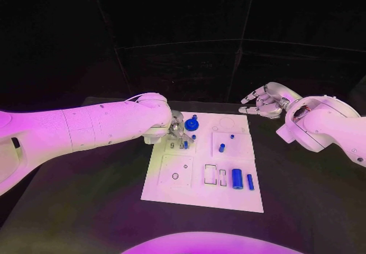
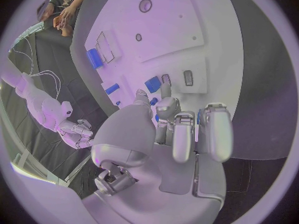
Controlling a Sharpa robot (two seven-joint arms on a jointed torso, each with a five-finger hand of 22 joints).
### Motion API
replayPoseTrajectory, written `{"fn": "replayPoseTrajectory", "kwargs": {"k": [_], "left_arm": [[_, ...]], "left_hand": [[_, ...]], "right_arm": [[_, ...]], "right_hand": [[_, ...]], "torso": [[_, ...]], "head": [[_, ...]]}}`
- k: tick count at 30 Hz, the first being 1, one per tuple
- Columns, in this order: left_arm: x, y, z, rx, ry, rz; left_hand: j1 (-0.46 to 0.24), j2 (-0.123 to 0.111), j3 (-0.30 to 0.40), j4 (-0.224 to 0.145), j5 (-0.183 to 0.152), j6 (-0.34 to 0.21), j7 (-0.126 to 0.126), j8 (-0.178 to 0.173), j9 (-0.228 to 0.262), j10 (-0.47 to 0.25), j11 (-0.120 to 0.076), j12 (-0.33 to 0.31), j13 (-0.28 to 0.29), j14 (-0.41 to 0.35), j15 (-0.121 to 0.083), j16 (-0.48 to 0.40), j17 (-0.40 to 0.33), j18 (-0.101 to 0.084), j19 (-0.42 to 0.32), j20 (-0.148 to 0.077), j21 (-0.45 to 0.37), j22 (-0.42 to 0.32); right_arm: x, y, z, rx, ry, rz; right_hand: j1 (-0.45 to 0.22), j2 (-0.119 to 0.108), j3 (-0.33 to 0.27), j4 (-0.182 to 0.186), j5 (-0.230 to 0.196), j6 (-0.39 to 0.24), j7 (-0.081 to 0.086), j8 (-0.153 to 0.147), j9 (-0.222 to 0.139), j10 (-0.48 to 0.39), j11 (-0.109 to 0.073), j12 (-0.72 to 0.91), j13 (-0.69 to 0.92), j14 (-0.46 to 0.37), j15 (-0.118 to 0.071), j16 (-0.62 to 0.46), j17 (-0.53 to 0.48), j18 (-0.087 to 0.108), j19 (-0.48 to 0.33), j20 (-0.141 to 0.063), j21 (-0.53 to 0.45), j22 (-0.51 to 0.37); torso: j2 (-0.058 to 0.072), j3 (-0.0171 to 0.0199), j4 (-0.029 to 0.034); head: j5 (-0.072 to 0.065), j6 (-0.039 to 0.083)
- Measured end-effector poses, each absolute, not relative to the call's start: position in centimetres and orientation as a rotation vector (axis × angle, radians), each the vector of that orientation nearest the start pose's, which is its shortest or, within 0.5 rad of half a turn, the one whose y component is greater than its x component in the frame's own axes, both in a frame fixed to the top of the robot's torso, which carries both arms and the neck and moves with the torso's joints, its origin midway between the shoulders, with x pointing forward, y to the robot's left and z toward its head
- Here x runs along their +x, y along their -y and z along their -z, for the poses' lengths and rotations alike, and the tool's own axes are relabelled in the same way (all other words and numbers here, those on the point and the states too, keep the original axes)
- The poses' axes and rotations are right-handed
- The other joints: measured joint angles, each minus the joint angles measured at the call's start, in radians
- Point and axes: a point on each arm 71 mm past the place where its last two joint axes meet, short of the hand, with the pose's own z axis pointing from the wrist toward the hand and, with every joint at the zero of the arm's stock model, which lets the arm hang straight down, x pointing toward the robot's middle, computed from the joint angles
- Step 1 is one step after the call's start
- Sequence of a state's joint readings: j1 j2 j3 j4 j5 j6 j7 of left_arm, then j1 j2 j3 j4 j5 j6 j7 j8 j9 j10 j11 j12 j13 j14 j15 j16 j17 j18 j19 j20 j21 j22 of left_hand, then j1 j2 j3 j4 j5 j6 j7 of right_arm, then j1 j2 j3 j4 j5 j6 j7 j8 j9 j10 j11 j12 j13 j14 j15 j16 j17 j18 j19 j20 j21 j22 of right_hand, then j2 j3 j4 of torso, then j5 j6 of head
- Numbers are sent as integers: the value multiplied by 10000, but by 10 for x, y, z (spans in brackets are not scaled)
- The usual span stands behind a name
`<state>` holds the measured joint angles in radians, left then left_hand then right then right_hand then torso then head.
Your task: Assemble the parts on the task board
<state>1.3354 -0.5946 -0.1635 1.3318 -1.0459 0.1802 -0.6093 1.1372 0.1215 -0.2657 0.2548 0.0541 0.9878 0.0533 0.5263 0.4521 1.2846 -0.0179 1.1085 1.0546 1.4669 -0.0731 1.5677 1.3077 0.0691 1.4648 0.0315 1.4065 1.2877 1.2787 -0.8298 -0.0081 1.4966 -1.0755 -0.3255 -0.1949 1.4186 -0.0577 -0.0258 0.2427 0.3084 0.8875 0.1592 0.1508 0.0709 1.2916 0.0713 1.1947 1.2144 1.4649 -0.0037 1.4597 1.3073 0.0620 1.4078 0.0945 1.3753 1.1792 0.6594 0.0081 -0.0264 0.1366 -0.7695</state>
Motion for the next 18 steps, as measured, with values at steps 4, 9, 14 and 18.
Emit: {"fn": "replayPoseTrajectory", "kwargs": {"k": [4,9,14,18], "left_arm": [[513,-153,215,-691,-23645,2631],[513,-152,215,-670,-23672,2656],[512,-150,215,-647,-23706,2674],[512,-150,216,-640,-23731,2684]], "left_hand": [[48,48,29,-29,0,0,0,7,26,0,0,0,16,0,0,0,0,1,0,0,0,21],[92,91,81,-81,0,0,0,7,75,0,0,0,29,0,0,0,-1,1,-1,1,26,33],[223,143,130,-170,0,-14,-14,47,138,0,0,-1,40,0,0,0,-1,1,-1,1,42,43],[466,249,323,-379,0,-71,0,87,236,0,0,-1,57,0,1,0,-1,1,-2,1,42,69]], "right_arm": [[512,211,144,2688,-17030,-7369],[512,210,144,2641,-17041,-7358],[512,210,144,2601,-17054,-7349],[513,209,144,2580,-17068,-7347]], "right_hand": [[0,0,0,0,12,0,0,0,0,0,0,0,-1,0,0,0,0,1,-15,15,0,-5],[0,0,0,0,38,0,0,0,0,0,0,0,-8,0,0,1,0,0,-35,35,-9,-15],[0,0,0,0,38,0,0,51,1,0,0,0,-8,0,1,1,8,1,-35,35,-9,-14],[0,0,0,0,37,0,0,51,1,0,0,0,-7,0,0,1,7,0,-35,35,-9,-14]], "torso": [[-1,6,0],[-1,7,0],[-1,12,2],[0,12,3]], "head": [[-18,-18],[-31,-19],[-32,-19],[-35,-18]]}}
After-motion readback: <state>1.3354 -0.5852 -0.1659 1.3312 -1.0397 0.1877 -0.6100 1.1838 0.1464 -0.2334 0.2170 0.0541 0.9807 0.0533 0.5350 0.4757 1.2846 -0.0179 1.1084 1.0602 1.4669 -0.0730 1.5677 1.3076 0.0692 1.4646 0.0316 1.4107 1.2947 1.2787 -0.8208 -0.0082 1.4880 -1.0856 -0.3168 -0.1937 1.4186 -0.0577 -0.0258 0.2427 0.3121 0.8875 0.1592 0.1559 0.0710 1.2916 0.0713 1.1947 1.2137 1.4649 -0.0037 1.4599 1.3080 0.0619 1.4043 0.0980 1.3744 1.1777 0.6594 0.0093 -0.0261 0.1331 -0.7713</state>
